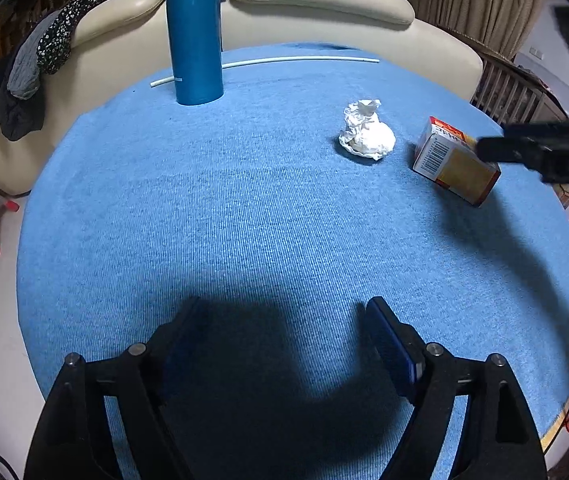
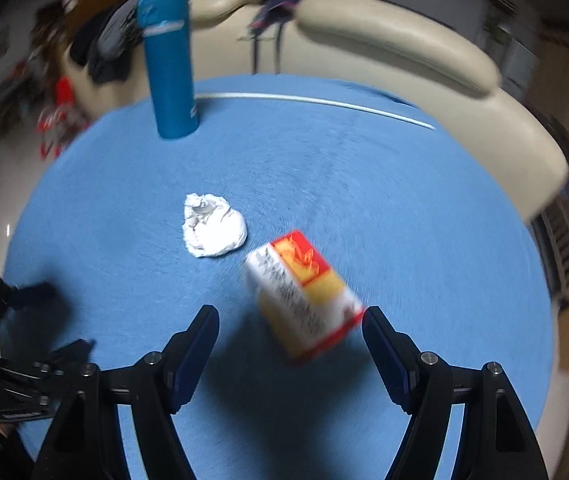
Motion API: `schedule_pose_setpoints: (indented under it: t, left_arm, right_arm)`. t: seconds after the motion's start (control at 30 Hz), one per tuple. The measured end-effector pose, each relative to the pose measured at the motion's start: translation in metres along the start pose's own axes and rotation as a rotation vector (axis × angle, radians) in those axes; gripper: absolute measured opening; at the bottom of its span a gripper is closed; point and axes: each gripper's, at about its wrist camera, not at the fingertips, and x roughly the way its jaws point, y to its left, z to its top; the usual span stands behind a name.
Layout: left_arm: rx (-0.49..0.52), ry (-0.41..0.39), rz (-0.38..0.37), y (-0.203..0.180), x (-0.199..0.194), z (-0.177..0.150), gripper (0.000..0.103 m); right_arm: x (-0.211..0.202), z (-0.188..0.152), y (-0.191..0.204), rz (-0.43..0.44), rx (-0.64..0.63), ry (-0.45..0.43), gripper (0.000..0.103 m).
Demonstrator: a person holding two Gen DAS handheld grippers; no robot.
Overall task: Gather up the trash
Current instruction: 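Grasp the orange-and-white box with the right gripper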
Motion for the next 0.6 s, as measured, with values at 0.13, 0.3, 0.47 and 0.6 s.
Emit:
schedule_pose_setpoints:
  t: [0.13,0.3,0.47,0.6]
  left_arm:
    - [0.001,0.008,0.000,0.000,0.004,0.005,0.084]
    - [-0.020,0.021,-0.031,0.000,0.011,0.019,0.084]
    - [0.014,-0.014,-0.057,-0.015,0.020,0.048,0.084]
    - [0.039,-0.061,-0.101,-0.035,0.035,0.086,0.084]
  right_arm:
    - [0.028,0.018,-0.004,0.036,-0.066,0.063,0.077]
    - [0.063,0.020,-0.010,0.084,-0.072,0.130,0.077]
    - [0.071,0.002,-0.027,0.169,0.064,0.138,0.049]
    - [0.059,-0.020,-0.041,0.174,0.153,0.121,0.049]
